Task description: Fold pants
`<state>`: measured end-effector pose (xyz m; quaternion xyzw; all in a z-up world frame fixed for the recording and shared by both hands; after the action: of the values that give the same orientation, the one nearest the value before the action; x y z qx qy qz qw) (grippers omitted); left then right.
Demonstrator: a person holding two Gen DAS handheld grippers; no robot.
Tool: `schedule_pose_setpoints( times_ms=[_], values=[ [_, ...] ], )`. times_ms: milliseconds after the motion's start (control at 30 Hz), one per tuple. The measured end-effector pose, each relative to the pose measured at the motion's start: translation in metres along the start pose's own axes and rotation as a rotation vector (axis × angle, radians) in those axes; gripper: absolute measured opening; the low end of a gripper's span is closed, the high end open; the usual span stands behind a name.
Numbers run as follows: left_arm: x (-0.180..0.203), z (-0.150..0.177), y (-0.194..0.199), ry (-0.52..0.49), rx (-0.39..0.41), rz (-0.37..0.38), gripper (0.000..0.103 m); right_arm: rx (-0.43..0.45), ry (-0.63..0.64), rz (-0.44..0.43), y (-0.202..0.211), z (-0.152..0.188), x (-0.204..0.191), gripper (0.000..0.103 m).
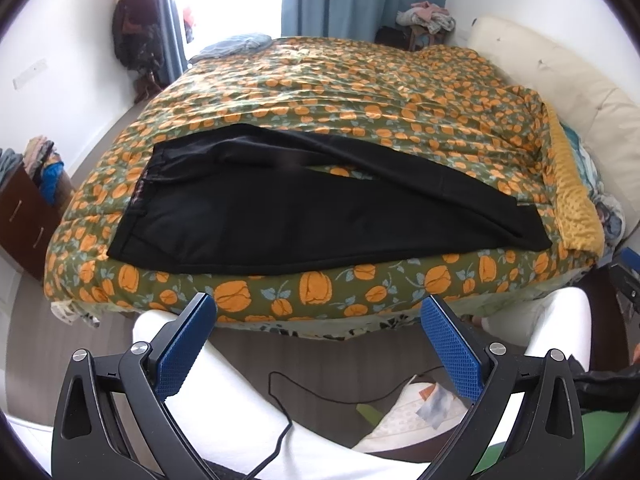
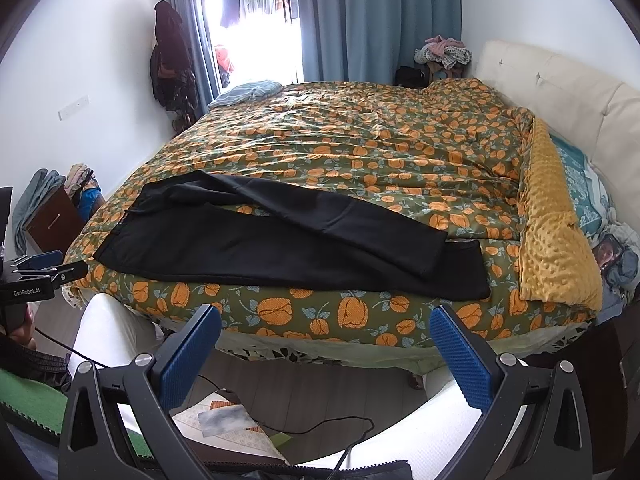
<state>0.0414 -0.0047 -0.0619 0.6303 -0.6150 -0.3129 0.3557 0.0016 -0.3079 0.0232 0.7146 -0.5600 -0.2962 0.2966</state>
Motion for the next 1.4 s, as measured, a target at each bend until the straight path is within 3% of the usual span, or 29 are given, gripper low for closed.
schedule_pose_setpoints(
  times_ms=[1400],
  values=[
    [0.013, 0.0, -0.001, 0.009, -0.016, 0.028, 0.102, -0.002, 0.01, -0.014, -0.009, -0.002, -0.006, 0.103]
  ],
)
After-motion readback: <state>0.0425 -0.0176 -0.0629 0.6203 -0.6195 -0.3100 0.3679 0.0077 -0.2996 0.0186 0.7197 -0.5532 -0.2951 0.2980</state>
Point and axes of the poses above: each gripper's, at about its wrist camera, not at the fingertips, and y roughly against the way its jaws point, x to its right, z to its underside, the point moved 5 cm from there along -y, roughly the way its jaws point, and after that the axes turned 4 degrees about -x, right-handed, at the moved point
